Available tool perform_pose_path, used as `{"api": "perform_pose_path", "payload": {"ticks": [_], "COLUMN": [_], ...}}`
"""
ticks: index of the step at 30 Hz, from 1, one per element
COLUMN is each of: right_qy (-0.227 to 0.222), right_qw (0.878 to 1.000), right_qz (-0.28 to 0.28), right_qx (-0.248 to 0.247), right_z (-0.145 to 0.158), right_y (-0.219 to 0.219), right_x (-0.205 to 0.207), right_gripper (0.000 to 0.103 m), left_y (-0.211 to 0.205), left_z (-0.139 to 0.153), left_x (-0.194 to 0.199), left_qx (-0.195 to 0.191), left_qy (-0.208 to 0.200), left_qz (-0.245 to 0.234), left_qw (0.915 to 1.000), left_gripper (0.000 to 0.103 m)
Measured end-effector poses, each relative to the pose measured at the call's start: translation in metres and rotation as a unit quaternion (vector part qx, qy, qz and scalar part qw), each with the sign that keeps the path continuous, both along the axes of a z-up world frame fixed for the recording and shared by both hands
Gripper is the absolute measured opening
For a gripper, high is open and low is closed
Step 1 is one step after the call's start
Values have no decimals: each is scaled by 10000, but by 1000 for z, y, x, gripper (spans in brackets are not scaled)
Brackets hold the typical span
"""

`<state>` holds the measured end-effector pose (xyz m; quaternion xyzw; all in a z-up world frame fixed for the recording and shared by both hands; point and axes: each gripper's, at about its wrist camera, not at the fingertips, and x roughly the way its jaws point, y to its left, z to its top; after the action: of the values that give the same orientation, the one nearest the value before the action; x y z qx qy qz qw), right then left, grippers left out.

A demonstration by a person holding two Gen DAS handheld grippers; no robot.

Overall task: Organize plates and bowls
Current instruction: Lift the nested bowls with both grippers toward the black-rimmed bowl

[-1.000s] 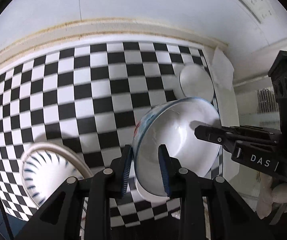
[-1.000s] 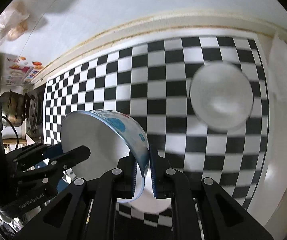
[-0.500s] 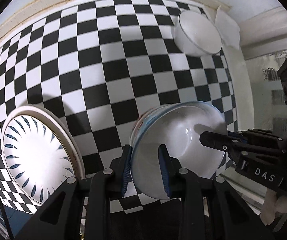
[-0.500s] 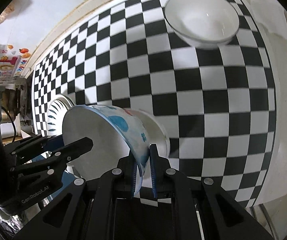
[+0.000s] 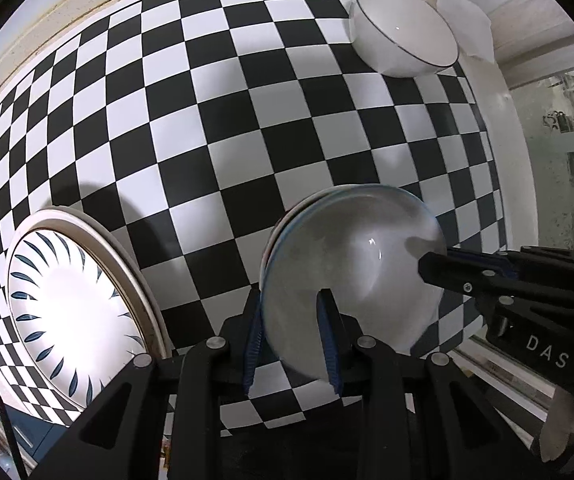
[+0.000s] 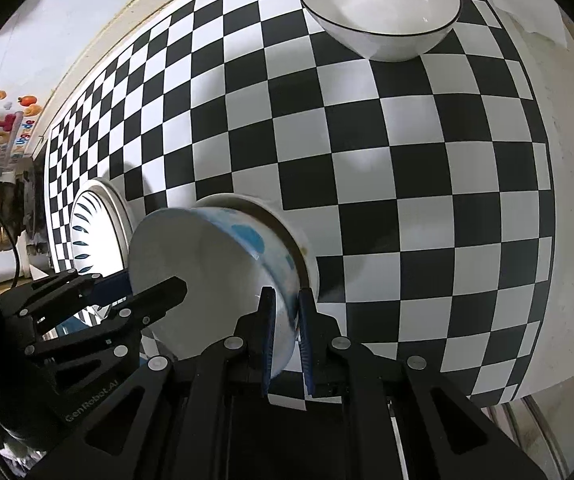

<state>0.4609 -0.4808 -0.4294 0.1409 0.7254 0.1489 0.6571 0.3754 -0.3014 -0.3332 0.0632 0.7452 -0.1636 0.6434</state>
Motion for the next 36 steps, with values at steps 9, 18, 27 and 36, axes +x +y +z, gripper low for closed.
{"api": "perform_pose_path", "payload": {"ticks": [9, 18, 27, 36], "right_qy": [-17, -44, -56, -161], "right_qw": [9998, 9998, 9999, 9995], "right_qz": [101, 141, 151, -35], "right_qx": [-157, -153, -63, 262], "right_z": [1, 2, 2, 18], "right_y": [4, 3, 0, -24], "right_x": [1, -1, -5, -1], "right_gripper": [13, 13, 13, 13], "left_y": [-1, -3, -2, -10], "left_z": [0, 2, 24, 70], "left_x": [1, -2, -7, 16], "left_qx": [95, 167, 85, -81], "left_qy": [-78, -168, -306, -899], "left_qz": [-50, -35, 43, 138], "left_qw": [9999, 9997, 9995, 9958], "left_gripper": [24, 24, 24, 27]}}
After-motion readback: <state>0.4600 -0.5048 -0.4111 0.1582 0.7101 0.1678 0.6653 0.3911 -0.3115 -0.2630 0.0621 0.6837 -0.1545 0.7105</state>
